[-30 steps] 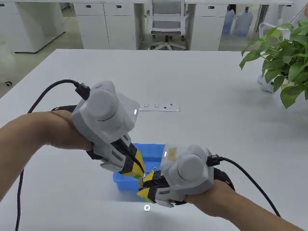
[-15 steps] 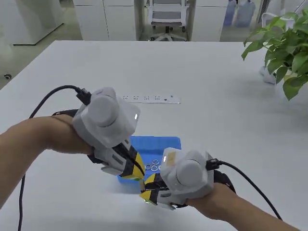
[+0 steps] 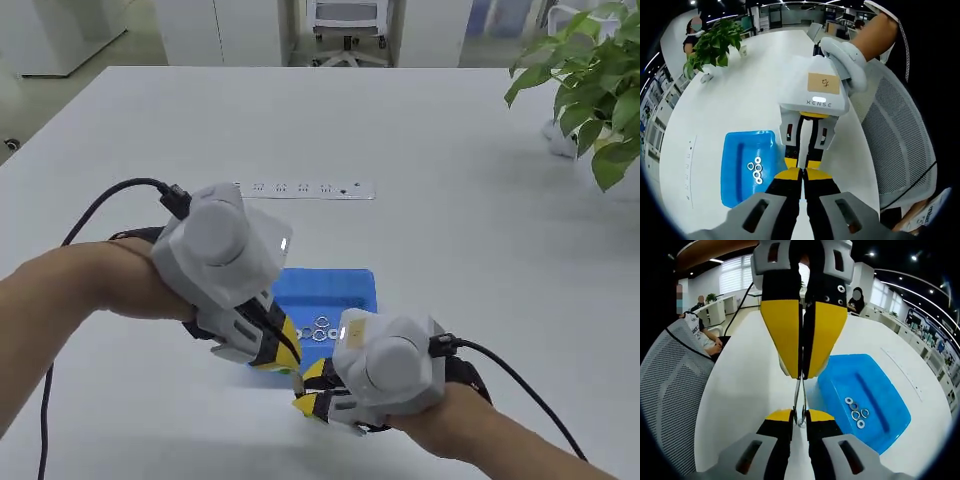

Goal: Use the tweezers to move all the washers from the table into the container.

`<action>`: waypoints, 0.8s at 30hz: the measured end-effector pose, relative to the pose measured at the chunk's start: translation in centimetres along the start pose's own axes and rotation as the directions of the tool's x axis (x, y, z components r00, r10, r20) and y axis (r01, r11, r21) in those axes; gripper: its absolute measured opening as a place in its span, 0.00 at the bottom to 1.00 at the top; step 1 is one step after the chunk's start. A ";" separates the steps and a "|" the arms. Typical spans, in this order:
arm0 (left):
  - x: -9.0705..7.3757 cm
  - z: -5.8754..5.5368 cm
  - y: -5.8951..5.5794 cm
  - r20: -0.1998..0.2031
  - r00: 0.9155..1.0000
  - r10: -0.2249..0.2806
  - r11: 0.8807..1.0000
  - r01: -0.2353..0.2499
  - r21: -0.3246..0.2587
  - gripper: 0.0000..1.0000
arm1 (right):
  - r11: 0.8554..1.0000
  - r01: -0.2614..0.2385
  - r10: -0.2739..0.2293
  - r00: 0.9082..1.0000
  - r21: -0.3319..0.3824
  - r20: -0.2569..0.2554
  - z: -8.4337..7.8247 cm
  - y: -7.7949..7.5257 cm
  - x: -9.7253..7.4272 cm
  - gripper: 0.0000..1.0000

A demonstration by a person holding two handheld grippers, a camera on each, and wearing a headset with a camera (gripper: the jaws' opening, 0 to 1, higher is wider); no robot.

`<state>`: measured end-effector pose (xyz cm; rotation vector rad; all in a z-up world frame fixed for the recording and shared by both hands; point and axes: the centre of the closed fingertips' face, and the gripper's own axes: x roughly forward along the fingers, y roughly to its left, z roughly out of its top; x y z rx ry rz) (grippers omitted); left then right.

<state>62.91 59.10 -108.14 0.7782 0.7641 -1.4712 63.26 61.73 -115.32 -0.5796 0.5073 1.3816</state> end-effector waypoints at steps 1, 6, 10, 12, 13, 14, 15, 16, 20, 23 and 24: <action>0.0 0.0 0.0 -0.001 1.000 -0.001 1.000 0.001 0.000 0.05 | 1.000 -0.001 0.001 1.000 0.000 0.000 0.0 0.0 0.0 0.12; 0.0 0.0 0.2 0.007 1.000 0.001 1.000 -0.001 -0.006 0.05 | 1.000 -0.001 0.001 1.000 0.006 0.003 -0.1 -0.1 0.2 0.12; 0.1 0.2 0.3 0.013 1.000 -0.001 1.000 0.001 -0.008 0.05 | 1.000 -0.004 0.005 1.000 0.015 -0.013 -0.5 0.0 0.2 0.12; 0.1 0.3 0.4 0.015 1.000 0.006 1.000 -0.005 -0.006 0.05 | 1.000 -0.003 0.004 1.000 0.021 -0.012 -0.6 0.0 0.2 0.14; 0.2 0.3 0.5 0.017 1.000 0.002 1.000 -0.002 -0.008 0.05 | 1.000 -0.002 0.002 1.000 0.020 -0.011 -0.6 0.0 0.1 0.14; 0.2 0.4 0.6 0.017 1.000 0.002 1.000 -0.002 -0.006 0.05 | 1.000 -0.001 0.001 1.000 0.019 -0.012 -0.6 0.0 0.1 0.14; 0.2 0.4 0.7 0.016 1.000 0.003 1.000 -0.002 -0.004 0.05 | 1.000 0.000 0.000 1.000 0.020 -0.011 -0.6 0.0 0.1 0.14; 0.2 0.4 0.6 0.016 1.000 -0.001 1.000 0.001 -0.006 0.05 | 1.000 0.000 0.001 1.000 0.023 -0.011 -0.6 0.0 0.0 0.14; 0.3 0.6 0.7 0.020 1.000 -0.006 1.000 0.006 -0.008 0.05 | 0.999 0.001 -0.001 1.000 0.034 -0.003 -0.5 -0.1 -0.2 0.14; 0.4 0.7 0.6 0.021 1.000 -0.010 1.000 0.010 -0.006 0.05 | 0.999 0.004 -0.004 1.000 0.037 -0.003 -0.5 -0.3 -0.2 0.12; 0.4 0.7 0.6 0.022 1.000 -0.010 1.000 0.010 -0.005 0.05 | 0.999 0.001 -0.001 1.000 0.041 -0.003 -0.5 -0.2 -0.2 0.12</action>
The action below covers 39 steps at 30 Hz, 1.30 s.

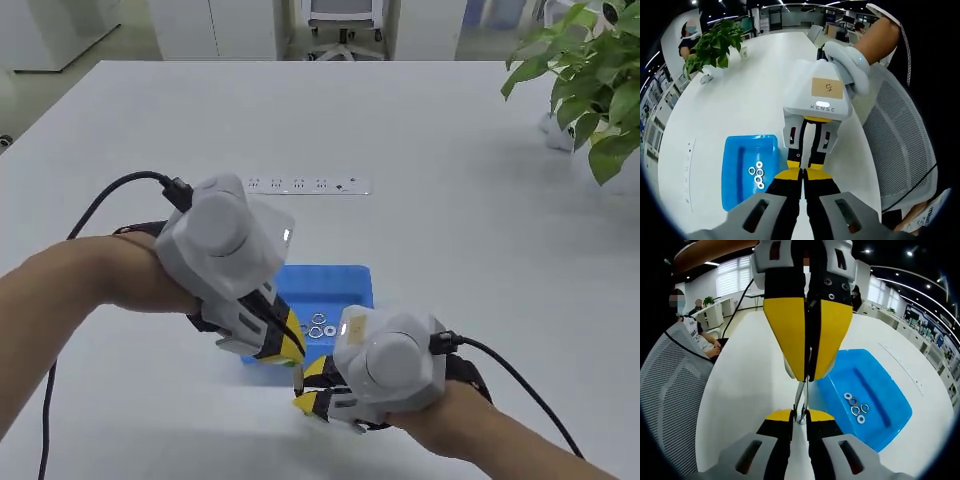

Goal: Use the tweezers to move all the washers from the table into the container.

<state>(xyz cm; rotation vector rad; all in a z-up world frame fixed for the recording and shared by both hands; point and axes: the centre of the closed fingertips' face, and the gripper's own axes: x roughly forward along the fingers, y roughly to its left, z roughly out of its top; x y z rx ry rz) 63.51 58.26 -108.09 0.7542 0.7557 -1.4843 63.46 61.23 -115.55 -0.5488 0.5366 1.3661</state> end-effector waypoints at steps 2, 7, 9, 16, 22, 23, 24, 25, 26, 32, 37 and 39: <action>0.0 0.0 0.0 0.002 1.000 -0.001 1.000 0.001 -0.001 0.05 | 1.000 -0.001 0.001 1.000 0.003 0.001 0.0 0.0 0.0 0.11; 0.0 0.0 -0.1 0.001 1.000 -0.004 1.000 0.004 0.001 0.05 | 1.000 -0.004 0.004 1.000 0.023 0.001 -0.1 0.1 0.0 0.10; 0.0 0.0 -0.2 -0.002 1.000 -0.006 1.000 0.006 0.001 0.05 | 1.000 -0.006 0.006 1.000 0.030 0.002 0.0 0.1 0.0 0.10; -0.1 -0.1 -0.3 -0.009 1.000 -0.006 1.000 0.006 0.004 0.05 | 0.999 -0.011 0.011 1.000 0.031 0.004 0.1 0.3 0.0 0.10; -0.7 0.3 -0.4 -0.013 1.000 -0.005 1.000 0.005 0.008 0.05 | 1.000 -0.005 0.004 1.000 0.023 0.014 0.8 0.3 -0.3 0.10; -0.9 0.4 -0.4 -0.014 1.000 -0.004 1.000 0.004 0.010 0.05 | 1.000 -0.004 0.003 1.000 0.022 0.016 0.9 0.3 -0.4 0.10; -1.0 0.4 -0.4 -0.014 1.000 -0.005 1.000 0.005 0.010 0.05 | 1.000 -0.003 0.003 1.000 0.021 0.016 1.0 0.3 -0.5 0.10; -1.1 0.5 -0.4 -0.014 1.000 -0.003 1.000 0.003 0.010 0.05 | 1.000 0.001 -0.002 1.000 0.018 0.018 1.2 0.3 -0.6 0.10; -1.3 0.6 -0.4 -0.012 1.000 0.000 1.000 0.000 0.011 0.05 | 1.000 0.005 -0.005 1.000 0.021 0.020 1.3 0.2 -0.7 0.10; -2.2 1.3 -0.3 -0.005 1.000 0.011 1.000 -0.011 0.016 0.05 | 0.999 0.019 -0.020 0.999 0.027 0.040 2.2 -0.1 -1.4 0.10; -3.1 1.9 -0.3 -0.007 1.000 0.012 1.000 -0.012 0.023 0.05 | 0.999 0.026 -0.027 0.998 0.028 0.052 3.1 -0.4 -1.9 0.10; -3.3 2.0 -0.2 -0.007 1.000 0.015 1.000 -0.015 0.026 0.05 | 0.999 0.031 -0.032 0.998 0.020 0.051 3.4 -0.6 -2.1 0.10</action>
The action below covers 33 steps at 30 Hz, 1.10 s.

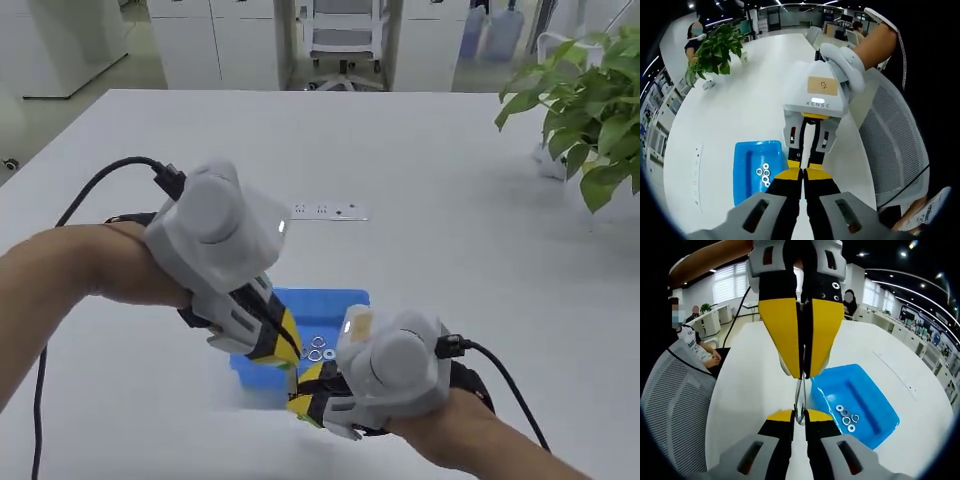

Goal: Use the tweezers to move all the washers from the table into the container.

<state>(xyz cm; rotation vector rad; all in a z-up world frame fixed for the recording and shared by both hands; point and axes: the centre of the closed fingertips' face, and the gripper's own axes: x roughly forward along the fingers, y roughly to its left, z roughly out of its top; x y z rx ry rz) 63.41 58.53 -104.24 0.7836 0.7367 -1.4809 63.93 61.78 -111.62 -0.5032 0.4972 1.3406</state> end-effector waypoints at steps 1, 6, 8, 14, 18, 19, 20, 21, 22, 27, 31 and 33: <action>-0.2 0.1 0.1 0.002 1.000 0.000 1.000 0.000 0.000 0.05 | 1.000 0.000 0.000 1.000 -0.001 0.000 0.2 0.0 -0.1 0.10; -1.1 0.7 0.6 0.004 1.000 0.013 1.000 -0.013 0.012 0.05 | 1.000 0.005 -0.005 1.000 -0.020 -0.009 1.1 -0.9 -0.6 0.10; -1.6 0.9 0.9 0.006 1.000 0.016 1.000 -0.017 0.012 0.05 | 1.000 0.008 -0.008 1.000 -0.029 -0.008 1.5 -1.2 -0.8 0.10; -2.3 1.1 1.7 0.001 1.000 0.027 0.999 -0.027 0.025 0.05 | 0.999 0.016 -0.016 1.000 -0.032 0.000 2.3 -2.2 -1.0 0.10; -2.6 1.1 2.3 -0.002 1.000 0.030 0.999 -0.030 0.034 0.05 | 0.999 0.019 -0.019 1.000 -0.027 0.005 2.5 -2.7 -1.0 0.10; -2.7 1.2 2.4 -0.001 1.000 0.031 0.999 -0.031 0.035 0.05 | 0.999 0.019 -0.019 1.000 -0.027 0.006 2.6 -2.8 -1.0 0.10; -2.7 1.2 2.6 -0.001 0.999 0.032 0.999 -0.032 0.036 0.05 | 0.999 0.018 -0.018 1.000 -0.029 0.005 2.7 -3.0 -0.9 0.10; -2.8 1.1 2.7 -0.002 0.999 0.034 0.999 -0.034 0.038 0.05 | 0.999 0.019 -0.019 1.000 -0.029 0.004 2.8 -3.1 -0.9 0.10; -2.8 1.1 2.9 -0.001 0.999 0.035 0.999 -0.035 0.038 0.05 | 0.999 0.019 -0.019 1.000 -0.033 0.001 2.9 -3.3 -0.9 0.10; -3.3 0.9 3.7 -0.003 0.999 0.046 0.998 -0.046 0.039 0.05 | 0.999 0.015 -0.015 1.000 -0.029 0.008 3.3 -4.2 -0.6 0.10; -3.5 0.6 4.3 -0.003 0.999 0.052 0.998 -0.052 0.037 0.05 | 0.999 0.012 -0.011 1.000 -0.030 0.011 3.5 -4.6 -0.3 0.10; -3.4 0.4 4.6 -0.003 0.998 0.057 0.998 -0.056 0.038 0.05 | 0.999 0.008 -0.007 1.000 -0.040 0.011 3.5 -4.9 0.0 0.10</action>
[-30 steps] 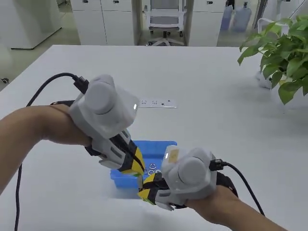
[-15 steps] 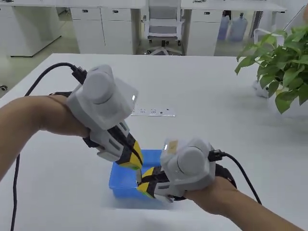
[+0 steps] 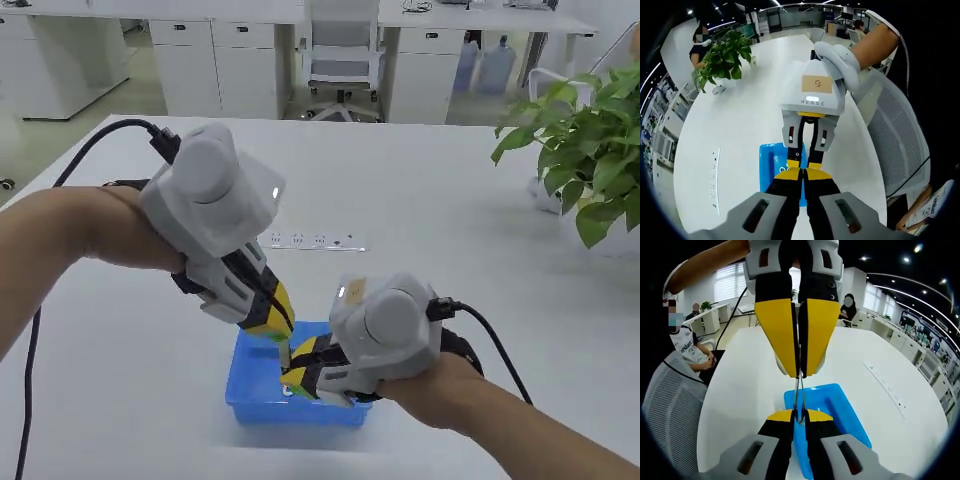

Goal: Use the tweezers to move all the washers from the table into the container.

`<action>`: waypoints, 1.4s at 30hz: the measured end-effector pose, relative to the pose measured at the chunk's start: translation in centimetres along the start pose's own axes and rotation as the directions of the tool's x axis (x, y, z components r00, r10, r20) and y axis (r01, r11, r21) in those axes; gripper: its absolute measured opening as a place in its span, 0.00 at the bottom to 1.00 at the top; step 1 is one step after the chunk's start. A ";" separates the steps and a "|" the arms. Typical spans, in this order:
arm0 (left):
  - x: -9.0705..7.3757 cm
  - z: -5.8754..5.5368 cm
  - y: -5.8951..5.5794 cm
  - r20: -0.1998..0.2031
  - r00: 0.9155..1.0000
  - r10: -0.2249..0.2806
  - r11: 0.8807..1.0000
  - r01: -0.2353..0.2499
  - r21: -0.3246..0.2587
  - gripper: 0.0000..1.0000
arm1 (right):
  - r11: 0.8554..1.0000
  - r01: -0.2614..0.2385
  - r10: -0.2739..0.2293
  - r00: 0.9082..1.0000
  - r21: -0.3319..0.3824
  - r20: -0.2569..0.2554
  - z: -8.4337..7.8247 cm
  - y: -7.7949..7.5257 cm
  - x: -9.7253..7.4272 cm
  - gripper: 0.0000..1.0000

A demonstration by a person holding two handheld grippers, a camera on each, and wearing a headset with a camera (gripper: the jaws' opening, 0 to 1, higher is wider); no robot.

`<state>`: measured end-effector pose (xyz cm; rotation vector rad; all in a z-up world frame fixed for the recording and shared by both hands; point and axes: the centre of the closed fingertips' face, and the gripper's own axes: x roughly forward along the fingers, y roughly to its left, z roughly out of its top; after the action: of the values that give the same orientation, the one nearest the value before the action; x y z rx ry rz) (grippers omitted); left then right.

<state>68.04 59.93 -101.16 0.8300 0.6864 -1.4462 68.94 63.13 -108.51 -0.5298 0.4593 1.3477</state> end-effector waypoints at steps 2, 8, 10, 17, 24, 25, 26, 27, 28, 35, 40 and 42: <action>0.0 -0.1 0.3 0.002 1.000 0.006 1.000 -0.006 -0.001 0.05 | 1.000 -0.001 0.001 1.000 -0.005 0.002 0.0 -0.4 0.1 0.10; 0.4 -0.8 1.3 0.000 1.000 0.026 1.000 -0.026 -0.006 0.05 | 1.000 -0.008 0.008 1.000 -0.001 0.001 -0.4 -1.3 0.7 0.10; 0.5 -1.0 1.5 -0.001 1.000 0.030 1.000 -0.030 -0.007 0.05 | 1.000 -0.008 0.008 1.000 0.001 0.001 -0.5 -1.6 1.0 0.10; 0.9 -1.9 2.4 -0.002 0.999 0.046 0.999 -0.046 -0.018 0.05 | 1.000 -0.015 0.015 1.000 0.010 0.006 -0.9 -2.3 1.9 0.10; 1.5 -2.8 3.2 -0.002 0.999 0.052 0.998 -0.052 -0.030 0.05 | 0.999 -0.028 0.028 1.000 0.020 0.005 -1.5 -3.0 2.7 0.10; 1.6 -2.9 3.3 -0.003 0.999 0.053 0.998 -0.053 -0.032 0.05 | 0.999 -0.029 0.029 1.000 0.020 0.004 -1.6 -3.0 2.8 0.10; 1.7 -3.1 3.4 -0.004 0.998 0.055 0.998 -0.055 -0.035 0.05 | 0.999 -0.030 0.029 1.000 0.019 0.002 -1.7 -3.2 3.0 0.10; 1.9 -3.2 3.5 -0.004 0.999 0.054 0.998 -0.055 -0.037 0.05 | 0.999 -0.032 0.032 0.999 0.023 0.001 -1.9 -3.3 3.2 0.10; 2.0 -3.2 3.6 -0.004 0.998 0.055 0.998 -0.055 -0.037 0.05 | 0.999 -0.032 0.032 0.999 0.022 0.000 -2.0 -3.4 3.3 0.10; 2.8 -4.0 4.1 -0.006 0.999 0.053 0.997 -0.054 -0.051 0.05 | 0.999 -0.039 0.039 0.999 0.030 -0.012 -2.8 -3.9 4.1 0.10; 3.5 -4.6 4.2 -0.009 0.999 0.049 0.997 -0.050 -0.060 0.05 | 0.998 -0.047 0.048 0.999 0.031 -0.025 -3.5 -4.0 4.8 0.10; 3.7 -4.7 4.3 -0.009 0.999 0.048 0.997 -0.049 -0.063 0.05 | 0.998 -0.051 0.052 0.998 0.030 -0.030 -3.6 -4.0 5.0 0.10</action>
<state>72.81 61.48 -106.51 0.7987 0.7098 -1.3716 73.71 64.31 -113.99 -0.5185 0.5196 1.3815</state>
